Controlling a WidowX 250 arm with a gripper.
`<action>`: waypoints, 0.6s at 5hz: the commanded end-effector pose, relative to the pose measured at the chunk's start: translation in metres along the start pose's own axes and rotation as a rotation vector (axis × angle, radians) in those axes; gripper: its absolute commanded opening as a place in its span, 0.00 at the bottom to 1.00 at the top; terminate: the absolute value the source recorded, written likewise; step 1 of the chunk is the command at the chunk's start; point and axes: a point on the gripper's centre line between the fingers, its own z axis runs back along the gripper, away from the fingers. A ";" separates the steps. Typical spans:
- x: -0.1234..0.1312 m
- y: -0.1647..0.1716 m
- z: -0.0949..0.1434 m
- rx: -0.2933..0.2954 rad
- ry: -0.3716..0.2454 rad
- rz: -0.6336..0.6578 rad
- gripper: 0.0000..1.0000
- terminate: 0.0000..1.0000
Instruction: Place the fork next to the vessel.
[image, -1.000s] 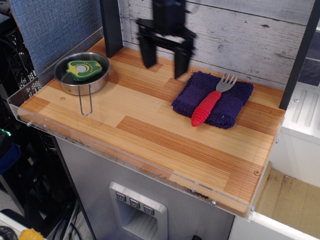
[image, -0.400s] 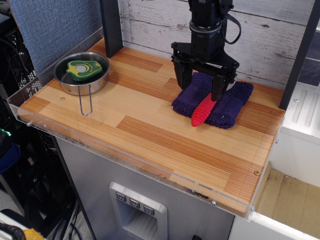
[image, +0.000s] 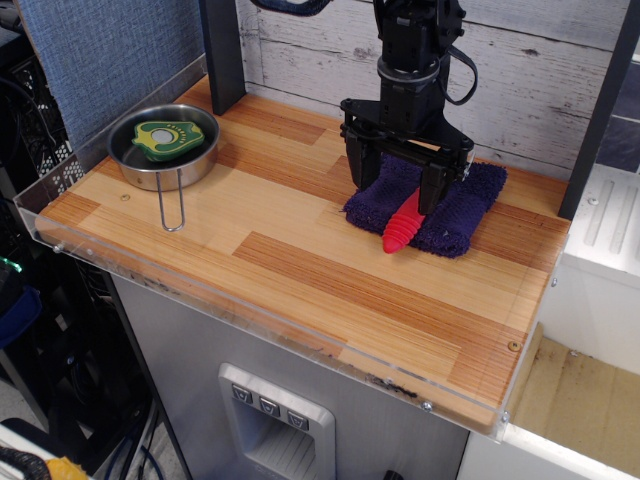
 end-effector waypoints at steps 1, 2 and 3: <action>0.008 -0.003 0.008 -0.009 -0.035 -0.009 1.00 0.00; 0.007 -0.004 0.001 -0.008 -0.018 -0.010 1.00 0.00; 0.007 -0.004 -0.001 -0.009 -0.010 -0.009 1.00 0.00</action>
